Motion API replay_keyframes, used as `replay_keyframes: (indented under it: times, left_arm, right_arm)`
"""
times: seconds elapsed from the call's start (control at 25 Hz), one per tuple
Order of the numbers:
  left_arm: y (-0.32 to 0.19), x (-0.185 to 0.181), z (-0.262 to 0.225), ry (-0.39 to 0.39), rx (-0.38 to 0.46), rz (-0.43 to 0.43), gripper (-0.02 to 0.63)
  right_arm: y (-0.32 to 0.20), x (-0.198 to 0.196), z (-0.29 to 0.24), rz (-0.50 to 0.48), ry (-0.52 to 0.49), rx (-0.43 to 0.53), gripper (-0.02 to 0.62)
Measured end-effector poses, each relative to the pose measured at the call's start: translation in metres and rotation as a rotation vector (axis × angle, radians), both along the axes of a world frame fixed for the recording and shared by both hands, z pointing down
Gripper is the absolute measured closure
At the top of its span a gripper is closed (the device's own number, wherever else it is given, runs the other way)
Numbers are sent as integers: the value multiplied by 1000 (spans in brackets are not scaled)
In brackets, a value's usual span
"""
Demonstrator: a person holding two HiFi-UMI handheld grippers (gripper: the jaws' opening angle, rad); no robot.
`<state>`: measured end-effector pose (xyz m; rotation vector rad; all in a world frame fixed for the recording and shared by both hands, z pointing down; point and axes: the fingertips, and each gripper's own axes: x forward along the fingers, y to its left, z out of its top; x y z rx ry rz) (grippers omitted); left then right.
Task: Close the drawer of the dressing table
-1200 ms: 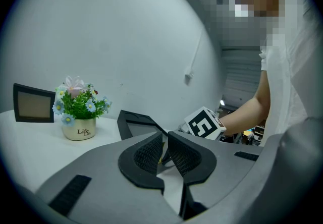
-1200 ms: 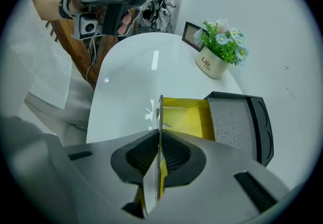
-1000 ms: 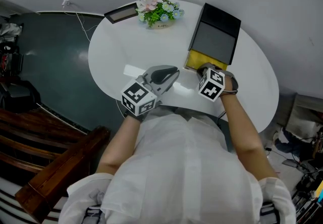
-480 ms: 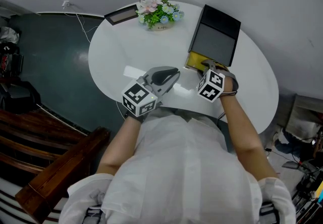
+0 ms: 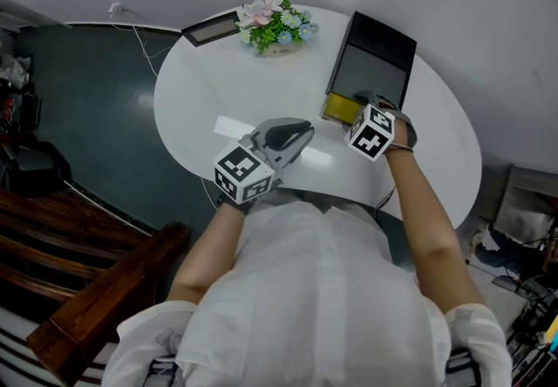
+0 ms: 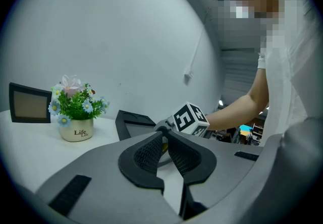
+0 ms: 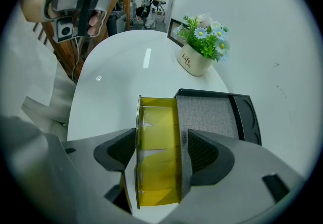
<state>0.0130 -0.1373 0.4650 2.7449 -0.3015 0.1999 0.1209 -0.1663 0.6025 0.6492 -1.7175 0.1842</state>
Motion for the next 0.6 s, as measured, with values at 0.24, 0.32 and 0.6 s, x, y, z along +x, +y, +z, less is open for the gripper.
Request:
replay_keyframes:
  times: [0.24, 0.32, 0.6]
  left_arm:
    - [-2, -1, 0, 2, -1, -4, 561]
    - [-3, -1, -1, 3, 0, -4, 561]
    - [-6, 1, -2, 7, 0, 1, 561]
  right_arm:
    - [-9, 1, -1, -1, -37, -77, 308]
    - [-11, 2, -2, -3, -44, -92, 308]
    - [-13, 4, -5, 2, -63, -136, 315]
